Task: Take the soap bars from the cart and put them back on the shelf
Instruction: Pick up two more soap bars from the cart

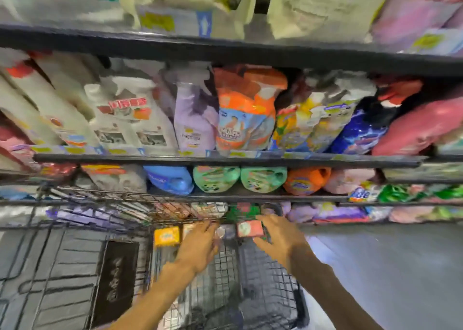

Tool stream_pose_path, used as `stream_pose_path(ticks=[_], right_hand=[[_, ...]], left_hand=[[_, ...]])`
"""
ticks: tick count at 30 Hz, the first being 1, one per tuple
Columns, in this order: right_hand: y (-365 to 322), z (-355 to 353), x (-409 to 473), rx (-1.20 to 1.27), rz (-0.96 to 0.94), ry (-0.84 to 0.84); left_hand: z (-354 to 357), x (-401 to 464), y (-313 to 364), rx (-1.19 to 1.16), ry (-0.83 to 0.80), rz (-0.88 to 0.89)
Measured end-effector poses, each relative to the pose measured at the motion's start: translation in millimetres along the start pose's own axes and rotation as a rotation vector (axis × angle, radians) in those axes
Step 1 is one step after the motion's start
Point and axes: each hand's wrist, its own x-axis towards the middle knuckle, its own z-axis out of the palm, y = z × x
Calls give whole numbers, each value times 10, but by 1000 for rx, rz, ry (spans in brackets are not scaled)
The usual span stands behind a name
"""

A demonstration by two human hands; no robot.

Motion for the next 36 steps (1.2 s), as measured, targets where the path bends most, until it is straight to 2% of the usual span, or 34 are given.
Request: stream_pose_path(ticks=[3,7,10,15,20,23,28,32,36], right_hand=[[278,502,84,55,17,-6],[511,1058,206,28,96,-72],[674,1386,298,12,101,-143],[905,1798,393,3,96,-178],[1078,1963,432,10,93,-214],[1112,2008,495,-8,97,-221],[1073,1997,613,-71,76,-235],[1058,2038,817,-127,98,-254],[1174,2310,1053,-198,180,-262]], left_hand=[[551,334,-225,16,-108,-59],[1204,763,-435,42,-217,14],[1576,1061,-592,107,-158,-101],[2019,1451,-712,322,-134,-106],[2113,1644,-730,479,-183,-146],[2131,1707,-718,488,-170,-171],[2104,1579,-710,453,-131,-166],[2106,1501,-751,393,-97,-88],[2106,1296,-814,219,-72,-66]])
